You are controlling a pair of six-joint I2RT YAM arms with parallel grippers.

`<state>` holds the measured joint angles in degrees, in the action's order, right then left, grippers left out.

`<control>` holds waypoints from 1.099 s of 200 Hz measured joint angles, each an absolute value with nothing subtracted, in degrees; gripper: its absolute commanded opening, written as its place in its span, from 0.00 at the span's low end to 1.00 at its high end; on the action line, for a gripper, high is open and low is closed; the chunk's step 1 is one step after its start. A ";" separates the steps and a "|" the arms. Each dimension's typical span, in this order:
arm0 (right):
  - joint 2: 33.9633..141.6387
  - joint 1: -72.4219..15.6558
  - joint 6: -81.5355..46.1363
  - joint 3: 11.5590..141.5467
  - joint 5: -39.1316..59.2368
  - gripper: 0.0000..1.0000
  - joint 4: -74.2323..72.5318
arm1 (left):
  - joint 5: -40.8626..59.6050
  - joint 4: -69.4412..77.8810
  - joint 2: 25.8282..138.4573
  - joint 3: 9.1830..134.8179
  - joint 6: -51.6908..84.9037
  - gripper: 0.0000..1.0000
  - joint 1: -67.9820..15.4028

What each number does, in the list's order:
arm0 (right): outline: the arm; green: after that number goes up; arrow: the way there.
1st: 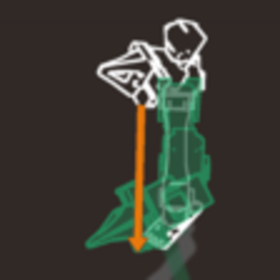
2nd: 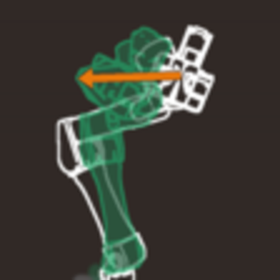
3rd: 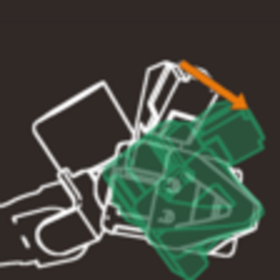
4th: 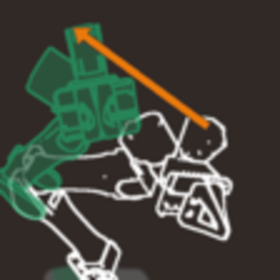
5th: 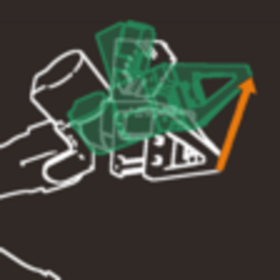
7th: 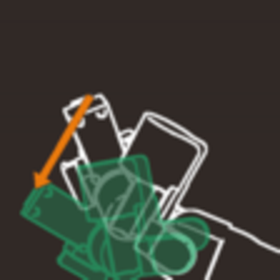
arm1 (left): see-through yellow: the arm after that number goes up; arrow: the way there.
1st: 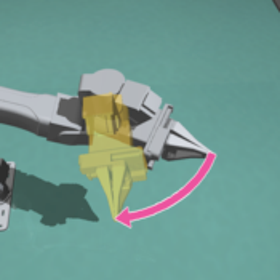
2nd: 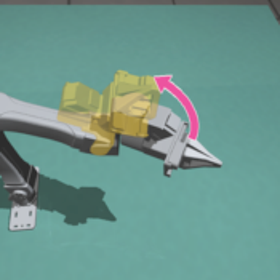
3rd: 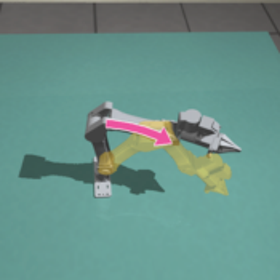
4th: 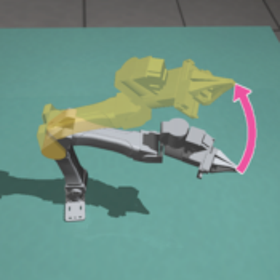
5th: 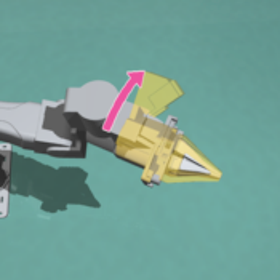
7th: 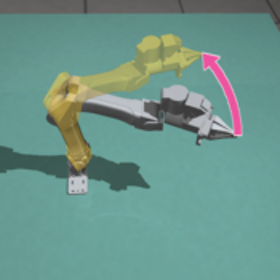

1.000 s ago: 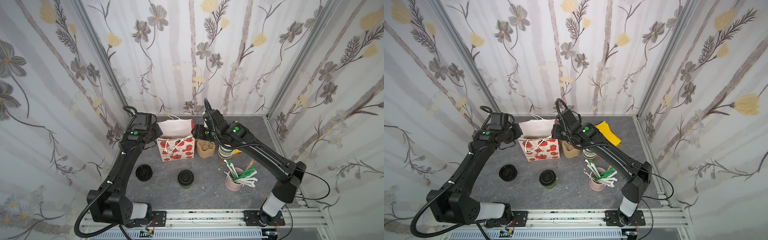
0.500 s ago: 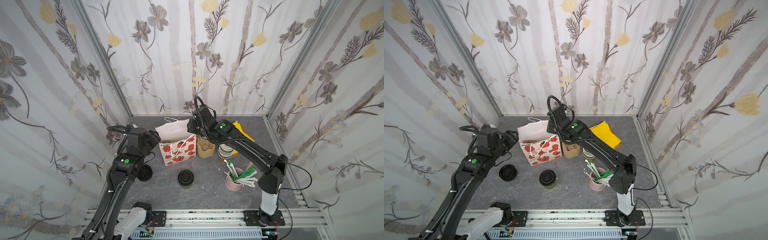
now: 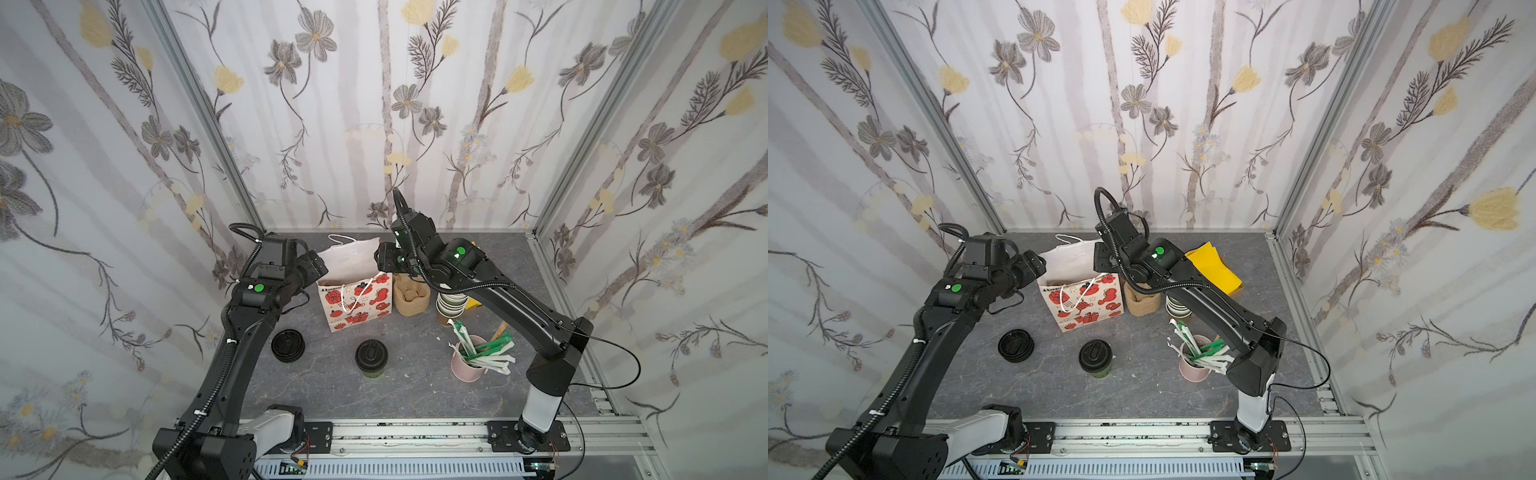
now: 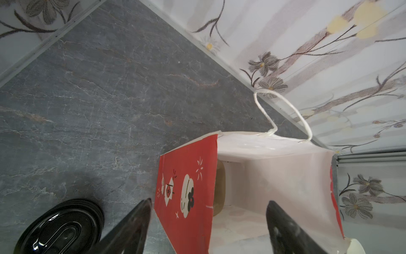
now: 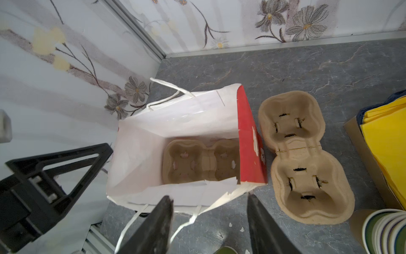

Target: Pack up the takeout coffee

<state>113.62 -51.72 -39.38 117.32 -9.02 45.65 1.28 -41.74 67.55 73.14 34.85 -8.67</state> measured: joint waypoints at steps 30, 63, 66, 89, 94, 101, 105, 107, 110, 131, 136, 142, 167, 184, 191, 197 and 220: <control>113.80 -51.51 -40.62 116.11 -8.25 0.55 46.85 | 1.30 -42.24 69.36 73.25 34.85 0.61 -7.99; 114.65 -51.16 -46.74 115.42 -7.51 0.54 46.50 | 3.11 -41.93 69.52 72.51 35.94 0.52 -7.92; 114.65 -51.16 -47.51 115.18 -7.40 0.54 46.33 | 3.27 -41.91 69.43 72.29 36.05 0.52 -7.92; 114.06 -51.29 -54.00 111.55 -6.68 0.54 43.42 | 4.56 -41.98 68.40 70.74 37.54 0.52 -7.92; 113.86 -51.27 -55.53 110.80 -6.28 0.54 43.03 | 4.71 -41.98 68.05 70.63 37.58 0.53 -7.92; 113.54 -51.24 -57.78 109.80 -6.28 0.53 42.57 | 4.71 -41.98 67.51 70.59 37.82 0.58 -7.92; 113.23 -51.24 -59.24 109.25 -6.26 0.53 42.26 | 4.69 -41.95 67.16 70.59 37.93 0.60 -7.92; 113.06 -51.24 -60.01 108.97 -6.22 0.52 42.17 | 4.69 -41.95 66.98 70.59 37.93 0.61 -7.92; 112.84 -51.24 -61.08 108.57 -6.13 0.51 41.82 | 4.60 -41.95 66.70 70.61 37.93 0.63 -7.92; 110.96 -50.68 -70.17 104.86 -3.44 0.52 39.09 | 1.93 -42.22 64.42 71.81 37.91 0.69 -7.92; 110.56 -50.57 -72.05 103.98 -2.92 0.53 38.30 | 0.78 -42.17 63.75 72.38 37.78 0.70 -7.92; 110.19 -50.54 -74.15 103.07 -2.68 0.54 37.50 | -0.49 -42.19 63.11 73.06 37.36 0.72 -7.92; 108.27 -50.52 -81.71 99.55 -1.13 0.58 33.15 | -5.58 -41.69 62.72 77.32 32.97 0.73 -8.05; 108.16 -51.05 -85.19 98.54 -0.14 0.59 29.74 | -7.70 -41.50 63.40 78.74 29.80 0.73 -8.99; 108.60 -51.22 -86.28 98.50 0.08 0.59 28.88 | -8.08 -41.39 63.55 78.78 29.06 0.73 -9.56; 109.16 -51.42 -87.20 98.52 0.19 0.59 28.10 | -8.40 -41.32 63.66 78.78 28.23 0.73 -10.15; 111.22 -51.81 -89.60 98.56 1.72 0.57 27.73 | -9.56 -40.51 63.96 78.78 26.81 0.73 -11.90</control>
<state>111.22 -51.81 -89.60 98.56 1.72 27.73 -9.56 -40.51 63.96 78.78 26.81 -11.90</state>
